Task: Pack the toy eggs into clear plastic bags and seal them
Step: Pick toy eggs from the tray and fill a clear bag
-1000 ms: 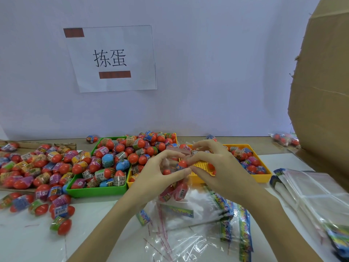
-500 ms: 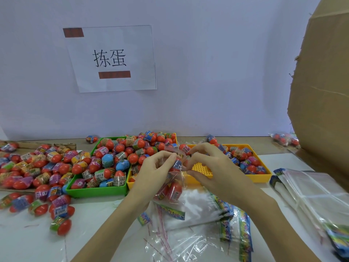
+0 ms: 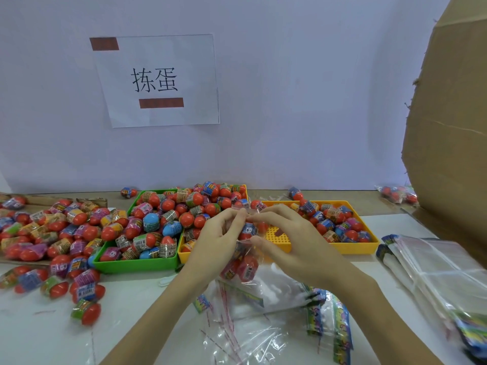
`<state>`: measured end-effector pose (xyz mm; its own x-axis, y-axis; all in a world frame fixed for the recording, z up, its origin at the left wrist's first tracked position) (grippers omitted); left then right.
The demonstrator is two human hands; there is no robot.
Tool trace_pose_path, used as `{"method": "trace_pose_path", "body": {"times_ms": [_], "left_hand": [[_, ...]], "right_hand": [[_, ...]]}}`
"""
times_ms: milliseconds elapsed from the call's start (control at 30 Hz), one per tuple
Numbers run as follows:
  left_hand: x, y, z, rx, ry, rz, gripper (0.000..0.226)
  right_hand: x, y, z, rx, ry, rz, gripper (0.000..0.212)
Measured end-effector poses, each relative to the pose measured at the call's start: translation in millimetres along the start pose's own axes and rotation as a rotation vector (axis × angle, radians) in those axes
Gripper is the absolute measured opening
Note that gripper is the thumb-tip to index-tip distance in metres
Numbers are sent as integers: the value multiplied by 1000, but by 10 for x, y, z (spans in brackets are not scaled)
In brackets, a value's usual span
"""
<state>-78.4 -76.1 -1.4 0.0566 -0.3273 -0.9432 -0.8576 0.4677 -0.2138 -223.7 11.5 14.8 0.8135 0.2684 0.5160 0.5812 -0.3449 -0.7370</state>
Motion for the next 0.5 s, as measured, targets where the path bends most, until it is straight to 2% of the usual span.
{"method": "trace_pose_path", "body": {"times_ms": [67,200,333,400,500], "left_hand": [[-4,22,3,15,22,-58,33],[19,43,-2,40,26,-86,32],[102,63,-27,23,-74,-54,42],[108,45,-17,-5,-120,-16,39],[33,49,27,-10,-175,125,54]], "right_hand": [[6,31,-6,4,28,2,52],[-3,-1,-5,-36,44,-15,38],[26,-83,10,-174,45,-130,37],[46,-121,9,-289,38,-182,38],[29,-164,7,-383,69,-346,36]]}}
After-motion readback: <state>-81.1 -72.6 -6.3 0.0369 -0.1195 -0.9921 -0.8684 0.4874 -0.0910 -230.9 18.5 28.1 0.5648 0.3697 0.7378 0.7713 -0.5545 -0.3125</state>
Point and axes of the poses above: each hand's wrist, its own z-axis away from the middle knuckle, its own y-axis out of the palm, x = y × z, the point moved 5 cm from there along -z, towards the middle knuckle, and after that the axes turned 1 degree about -x, right-handed, at the moved point
